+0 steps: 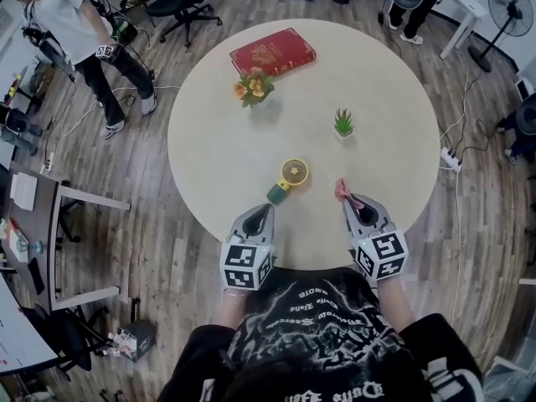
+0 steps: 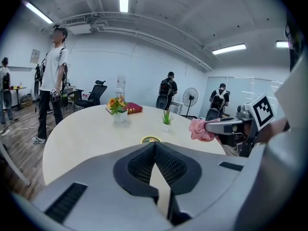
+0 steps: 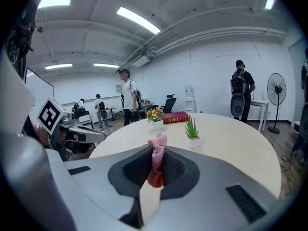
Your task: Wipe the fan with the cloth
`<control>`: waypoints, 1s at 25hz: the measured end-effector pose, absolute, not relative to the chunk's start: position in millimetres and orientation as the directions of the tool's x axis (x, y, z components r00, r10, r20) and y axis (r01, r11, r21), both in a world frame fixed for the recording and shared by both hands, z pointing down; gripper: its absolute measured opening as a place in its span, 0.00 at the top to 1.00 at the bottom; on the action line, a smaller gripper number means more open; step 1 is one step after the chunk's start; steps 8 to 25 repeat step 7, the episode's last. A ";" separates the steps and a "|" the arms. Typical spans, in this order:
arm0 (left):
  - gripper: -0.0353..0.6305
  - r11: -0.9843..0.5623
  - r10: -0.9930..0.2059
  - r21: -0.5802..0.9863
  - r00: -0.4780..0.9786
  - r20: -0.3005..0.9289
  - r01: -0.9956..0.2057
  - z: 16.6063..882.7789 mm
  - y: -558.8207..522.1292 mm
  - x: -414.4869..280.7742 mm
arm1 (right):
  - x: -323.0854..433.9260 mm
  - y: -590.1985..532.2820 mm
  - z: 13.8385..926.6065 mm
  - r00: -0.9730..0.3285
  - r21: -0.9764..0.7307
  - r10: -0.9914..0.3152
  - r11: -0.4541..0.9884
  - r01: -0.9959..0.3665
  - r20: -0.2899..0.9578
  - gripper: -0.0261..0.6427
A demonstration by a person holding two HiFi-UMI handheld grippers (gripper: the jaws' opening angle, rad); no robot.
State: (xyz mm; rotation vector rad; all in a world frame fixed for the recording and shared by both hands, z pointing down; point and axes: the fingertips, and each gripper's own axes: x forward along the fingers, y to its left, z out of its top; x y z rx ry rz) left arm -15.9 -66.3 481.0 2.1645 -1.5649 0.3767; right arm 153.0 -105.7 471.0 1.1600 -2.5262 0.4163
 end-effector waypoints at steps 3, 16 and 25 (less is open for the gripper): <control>0.91 -0.252 -0.830 0.208 0.322 0.455 -0.945 480.5 -67.3 -15.8 | 151.7 -106.0 474.0 -0.619 -0.117 -0.666 0.636 -0.763 0.416 0.91; 0.91 -0.237 -0.840 0.227 0.317 0.441 -0.945 477.5 -69.4 -16.5 | 152.5 -107.2 473.7 -0.625 -0.104 -0.662 0.647 -0.755 0.415 0.91; 0.91 -0.237 -0.840 0.227 0.317 0.441 -0.945 477.5 -69.4 -16.5 | 152.5 -107.2 473.7 -0.625 -0.104 -0.662 0.647 -0.755 0.415 0.91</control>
